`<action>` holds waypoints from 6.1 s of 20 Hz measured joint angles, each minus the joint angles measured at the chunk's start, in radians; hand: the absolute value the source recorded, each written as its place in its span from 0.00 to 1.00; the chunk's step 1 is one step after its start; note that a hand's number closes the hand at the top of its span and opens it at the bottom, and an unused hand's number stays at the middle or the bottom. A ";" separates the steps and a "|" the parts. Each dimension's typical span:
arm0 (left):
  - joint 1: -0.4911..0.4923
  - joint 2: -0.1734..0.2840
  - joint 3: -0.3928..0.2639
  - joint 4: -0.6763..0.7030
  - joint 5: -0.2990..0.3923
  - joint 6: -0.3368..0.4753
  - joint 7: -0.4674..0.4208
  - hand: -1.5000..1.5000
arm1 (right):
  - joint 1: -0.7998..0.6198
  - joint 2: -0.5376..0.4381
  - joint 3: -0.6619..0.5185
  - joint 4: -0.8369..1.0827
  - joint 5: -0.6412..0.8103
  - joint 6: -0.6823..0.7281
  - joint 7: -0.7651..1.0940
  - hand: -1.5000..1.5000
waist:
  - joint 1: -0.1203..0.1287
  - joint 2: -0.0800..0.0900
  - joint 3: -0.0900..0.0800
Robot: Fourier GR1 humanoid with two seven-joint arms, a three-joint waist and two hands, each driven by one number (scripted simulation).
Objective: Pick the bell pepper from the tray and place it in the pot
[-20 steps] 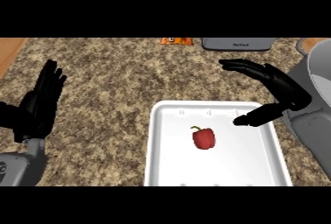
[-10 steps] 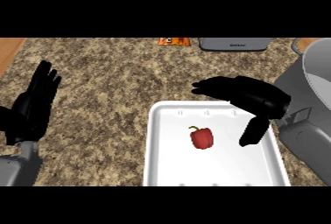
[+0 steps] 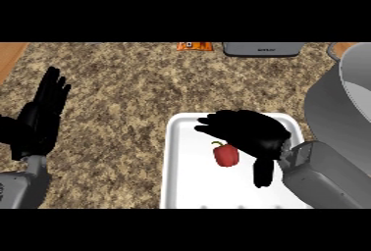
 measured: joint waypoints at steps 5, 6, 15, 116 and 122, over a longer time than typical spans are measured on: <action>-0.017 0.000 0.030 -0.016 -0.006 -0.023 0.036 0.50 | 0.049 0.075 -0.003 -0.002 0.079 0.036 0.035 0.00 | 0.001 0.001 0.000; 0.001 -0.009 0.030 -0.023 -0.012 -0.027 0.025 0.50 | 0.062 0.086 -0.002 -0.004 0.097 0.040 0.043 0.00 | 0.002 0.001 0.001; -0.011 -0.047 0.043 -0.025 -0.057 -0.041 0.046 0.50 | 0.112 0.154 -0.011 0.073 0.300 0.010 0.015 0.00 | 0.003 0.002 0.001; -0.040 -0.161 0.131 -0.045 -0.166 -0.152 0.084 0.50 | 0.177 -0.062 -1.170 0.695 0.267 -0.574 -0.437 0.00 | 0.023 -0.006 -0.035; -0.039 -0.160 0.137 -0.042 -0.160 -0.156 0.081 0.50 | 0.140 -0.057 -1.229 0.763 0.135 -0.444 -0.526 0.00 | 0.019 -0.010 -0.038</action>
